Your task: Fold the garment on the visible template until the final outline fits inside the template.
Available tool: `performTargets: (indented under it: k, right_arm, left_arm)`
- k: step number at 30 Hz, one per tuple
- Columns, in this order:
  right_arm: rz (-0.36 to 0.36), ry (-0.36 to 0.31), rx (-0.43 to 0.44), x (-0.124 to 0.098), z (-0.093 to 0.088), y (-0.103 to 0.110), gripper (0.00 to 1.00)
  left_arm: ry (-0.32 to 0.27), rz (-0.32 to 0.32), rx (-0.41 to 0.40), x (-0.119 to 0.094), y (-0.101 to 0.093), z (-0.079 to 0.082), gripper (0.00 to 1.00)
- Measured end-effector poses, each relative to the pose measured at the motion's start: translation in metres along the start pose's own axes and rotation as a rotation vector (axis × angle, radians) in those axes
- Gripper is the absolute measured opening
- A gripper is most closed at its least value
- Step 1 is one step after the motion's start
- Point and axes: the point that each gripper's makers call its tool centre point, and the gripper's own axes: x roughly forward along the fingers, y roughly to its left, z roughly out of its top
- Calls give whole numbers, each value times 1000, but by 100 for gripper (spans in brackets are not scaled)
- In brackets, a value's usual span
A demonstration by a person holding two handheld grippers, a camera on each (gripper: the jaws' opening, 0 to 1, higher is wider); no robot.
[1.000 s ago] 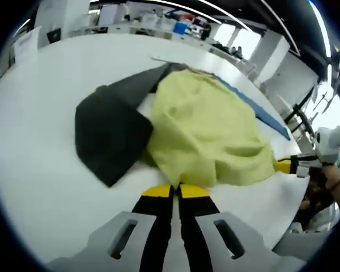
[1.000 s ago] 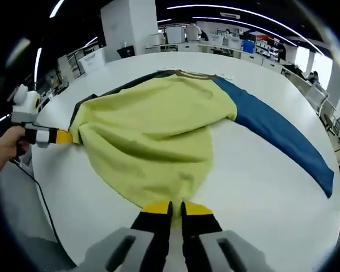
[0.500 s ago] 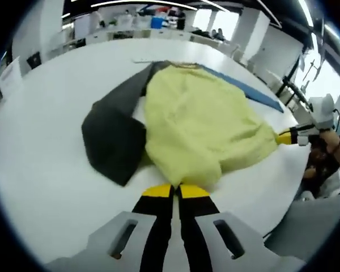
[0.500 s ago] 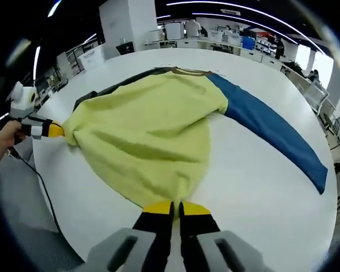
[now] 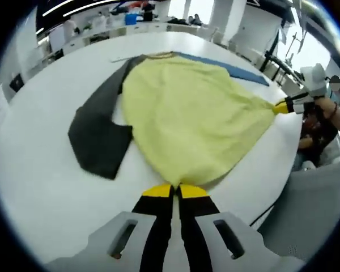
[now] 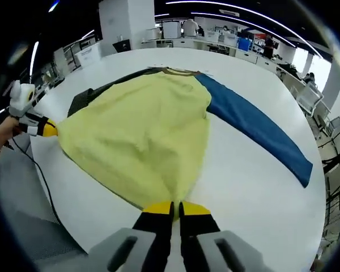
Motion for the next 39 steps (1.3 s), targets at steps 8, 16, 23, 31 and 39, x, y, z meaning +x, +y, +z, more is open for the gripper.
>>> performTargets:
  k: [8,16,23,31,39]
  right_arm:
    - [18,13,-4,-4,-12,4,0]
    - [29,19,6,-3,-23,10,0]
    - [27,27,14,-2,-30,11,0]
    - [20,36,5,-5,-37,11,0]
    - [16,40,9,-6,-42,11,0]
  left_arm:
    - [15,0,4,-4,-2,-8,0]
    - [40,23,18,-8,-1,-17,0]
    - [64,37,40,-9,-3,-24,0]
    - [80,29,24,-11,-10,-34,0]
    - [103,33,56,-9,-13,-40,0]
